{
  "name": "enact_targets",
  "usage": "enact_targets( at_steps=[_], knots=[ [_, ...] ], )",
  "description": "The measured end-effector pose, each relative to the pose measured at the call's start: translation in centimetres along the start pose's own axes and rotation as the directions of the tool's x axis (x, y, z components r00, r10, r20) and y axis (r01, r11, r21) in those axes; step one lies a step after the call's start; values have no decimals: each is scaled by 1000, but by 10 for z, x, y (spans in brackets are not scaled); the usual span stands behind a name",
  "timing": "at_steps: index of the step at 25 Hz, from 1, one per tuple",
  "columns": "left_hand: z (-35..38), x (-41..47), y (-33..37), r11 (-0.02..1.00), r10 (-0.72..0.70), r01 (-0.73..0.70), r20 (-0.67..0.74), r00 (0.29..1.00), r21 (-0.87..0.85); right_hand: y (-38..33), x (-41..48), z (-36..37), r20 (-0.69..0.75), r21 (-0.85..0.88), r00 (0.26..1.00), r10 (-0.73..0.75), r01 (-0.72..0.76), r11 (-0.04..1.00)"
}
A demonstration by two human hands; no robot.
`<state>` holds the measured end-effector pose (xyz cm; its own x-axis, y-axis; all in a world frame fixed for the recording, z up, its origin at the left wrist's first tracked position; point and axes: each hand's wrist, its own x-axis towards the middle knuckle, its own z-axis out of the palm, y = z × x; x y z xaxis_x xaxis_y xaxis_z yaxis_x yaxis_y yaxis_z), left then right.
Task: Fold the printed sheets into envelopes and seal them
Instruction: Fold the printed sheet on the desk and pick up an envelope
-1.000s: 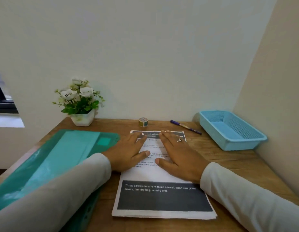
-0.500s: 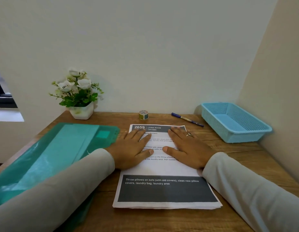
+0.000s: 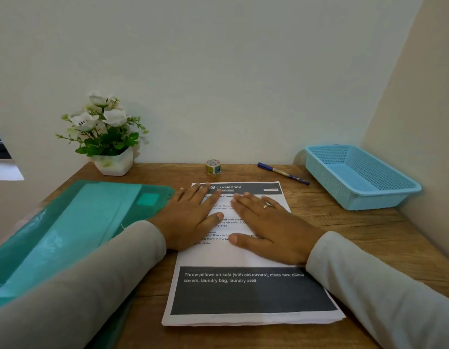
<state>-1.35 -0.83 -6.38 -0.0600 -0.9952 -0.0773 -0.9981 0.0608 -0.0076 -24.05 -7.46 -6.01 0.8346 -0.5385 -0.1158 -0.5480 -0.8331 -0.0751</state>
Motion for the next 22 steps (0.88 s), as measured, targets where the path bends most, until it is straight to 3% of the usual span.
enact_targets(
  at_steps=[4,10,19,22],
  knots=[
    [0,0,-2,1000,4,-4,4,1000,-12,32,9,-7,-11,15,983,184,-183,983],
    [2,-3,2,1000,8,-8,2,1000,-16,45,14,-5,-81,106,935,345,-337,936],
    [-1,-2,0,1000,15,-16,-9,1000,-2,60,13,-8,-363,405,839,404,-249,880],
    [-1,-4,-1,1000,24,-24,-12,1000,-7,59,15,-7,-352,412,833,426,-272,870]
  ],
)
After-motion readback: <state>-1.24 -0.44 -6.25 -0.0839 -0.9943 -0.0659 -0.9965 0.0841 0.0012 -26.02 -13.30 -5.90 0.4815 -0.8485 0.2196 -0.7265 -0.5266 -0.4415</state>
